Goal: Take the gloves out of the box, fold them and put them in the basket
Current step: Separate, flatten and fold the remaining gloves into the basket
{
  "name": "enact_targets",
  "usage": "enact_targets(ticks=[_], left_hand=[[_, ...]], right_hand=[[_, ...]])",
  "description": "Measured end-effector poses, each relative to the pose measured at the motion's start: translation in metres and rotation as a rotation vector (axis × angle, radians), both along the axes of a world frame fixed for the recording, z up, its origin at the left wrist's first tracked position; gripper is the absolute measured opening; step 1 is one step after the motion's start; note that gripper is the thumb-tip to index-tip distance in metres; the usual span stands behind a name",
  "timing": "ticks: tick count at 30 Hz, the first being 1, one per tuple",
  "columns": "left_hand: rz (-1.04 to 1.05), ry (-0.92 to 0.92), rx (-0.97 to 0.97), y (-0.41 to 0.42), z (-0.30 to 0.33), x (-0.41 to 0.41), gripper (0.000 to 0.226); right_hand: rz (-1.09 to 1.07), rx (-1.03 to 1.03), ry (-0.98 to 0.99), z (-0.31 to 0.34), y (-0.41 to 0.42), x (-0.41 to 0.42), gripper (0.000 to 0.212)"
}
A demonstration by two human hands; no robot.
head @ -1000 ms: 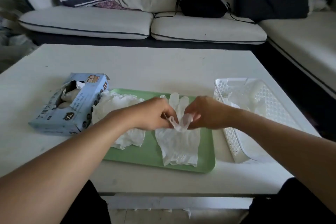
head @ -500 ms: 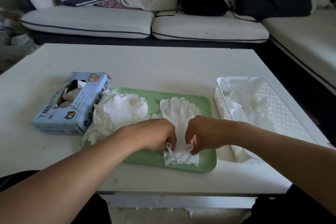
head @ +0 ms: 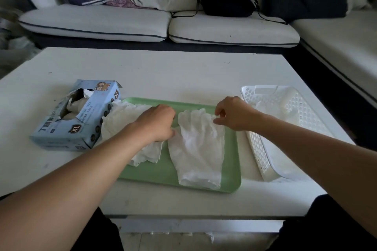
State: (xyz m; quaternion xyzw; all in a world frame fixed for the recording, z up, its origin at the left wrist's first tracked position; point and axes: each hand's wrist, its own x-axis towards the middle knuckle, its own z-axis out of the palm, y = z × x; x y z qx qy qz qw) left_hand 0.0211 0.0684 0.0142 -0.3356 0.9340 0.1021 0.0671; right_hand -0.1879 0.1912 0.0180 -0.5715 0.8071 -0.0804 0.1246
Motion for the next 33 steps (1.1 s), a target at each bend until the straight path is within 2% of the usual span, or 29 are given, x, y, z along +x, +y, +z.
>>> enact_targets(ticks=[3,8,12,16,18,20,23,25,27,30,32,33], left_hand=[[0.002,-0.114,0.014,-0.001,-0.011,-0.002,0.026],[-0.007,-0.033,0.026,-0.003,-0.013,-0.007,0.017],[-0.005,-0.015,0.023,-0.005,-0.011,-0.005,0.013],[0.028,0.067,0.057,-0.006,-0.010,-0.009,0.018],[0.036,0.078,0.081,-0.004,-0.011,-0.010,0.012],[0.023,0.036,0.080,-0.002,-0.014,-0.009,0.008],[0.010,-0.018,0.049,0.003,-0.016,-0.006,0.010],[-0.001,-0.032,0.039,0.006,-0.013,-0.007,0.016],[-0.015,-0.036,0.044,0.010,-0.011,-0.010,0.035],[-0.026,-0.028,0.070,0.013,-0.009,-0.011,0.064],[-0.048,-0.056,0.059,0.015,-0.011,-0.010,0.074],[-0.068,-0.077,0.038,0.015,-0.013,-0.009,0.077]], right_hand=[[-0.017,0.134,0.111,-0.022,-0.015,0.001,0.037],[-0.126,0.086,0.014,-0.028,-0.027,-0.002,0.033],[-0.159,0.061,-0.054,-0.028,-0.028,0.000,0.018],[-0.165,0.090,0.090,-0.020,-0.025,-0.001,0.005],[-0.180,0.149,0.127,-0.017,-0.022,0.001,0.022],[-0.193,0.197,0.106,-0.020,-0.019,0.001,0.029],[-0.198,0.127,0.006,-0.023,-0.025,-0.001,0.011],[-0.206,0.047,-0.055,-0.022,-0.032,-0.003,0.019],[-0.206,0.002,-0.099,-0.025,-0.036,-0.002,0.023],[-0.196,-0.017,-0.144,-0.034,-0.038,0.000,0.018],[-0.234,-0.055,-0.170,-0.039,-0.039,0.001,0.007],[-0.256,-0.081,-0.173,-0.039,-0.041,0.000,0.007]])
